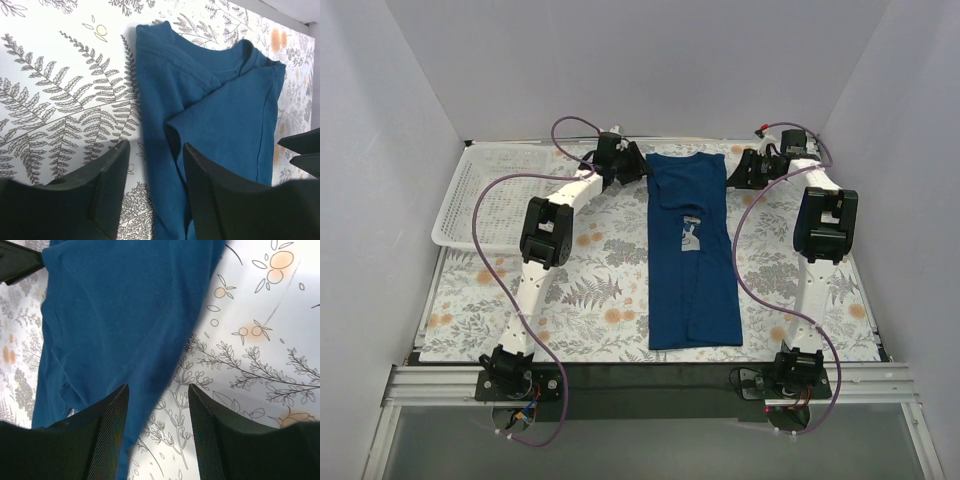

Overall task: Fold and stack the t-shirts
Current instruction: Fold the tshirt

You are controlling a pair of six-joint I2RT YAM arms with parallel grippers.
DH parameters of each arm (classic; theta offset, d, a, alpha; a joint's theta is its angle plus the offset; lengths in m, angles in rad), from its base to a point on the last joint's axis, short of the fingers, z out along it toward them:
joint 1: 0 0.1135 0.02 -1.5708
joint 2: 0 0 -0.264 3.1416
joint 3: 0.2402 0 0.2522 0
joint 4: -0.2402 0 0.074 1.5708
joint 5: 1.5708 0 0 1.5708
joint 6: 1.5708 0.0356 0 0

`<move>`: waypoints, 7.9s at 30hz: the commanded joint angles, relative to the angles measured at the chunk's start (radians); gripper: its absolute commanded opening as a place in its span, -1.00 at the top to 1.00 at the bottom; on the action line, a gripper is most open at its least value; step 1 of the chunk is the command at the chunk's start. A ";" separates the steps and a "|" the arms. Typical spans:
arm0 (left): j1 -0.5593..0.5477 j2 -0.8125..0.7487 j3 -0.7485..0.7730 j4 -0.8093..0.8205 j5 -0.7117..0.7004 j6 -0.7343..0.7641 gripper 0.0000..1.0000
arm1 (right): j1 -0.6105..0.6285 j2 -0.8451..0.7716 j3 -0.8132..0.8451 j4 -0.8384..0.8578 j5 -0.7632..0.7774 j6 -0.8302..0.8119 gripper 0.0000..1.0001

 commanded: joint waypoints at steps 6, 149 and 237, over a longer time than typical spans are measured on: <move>0.001 0.065 0.058 -0.046 0.069 -0.033 0.37 | -0.001 -0.088 -0.059 0.095 -0.060 0.074 0.03; -0.162 -0.627 -0.832 0.140 0.407 1.202 1.00 | 0.224 -0.424 -0.366 -0.377 -0.026 -1.095 0.97; -0.348 -0.978 -1.510 0.319 0.168 0.016 1.00 | 0.132 -0.782 -0.997 -0.319 0.176 -0.632 0.84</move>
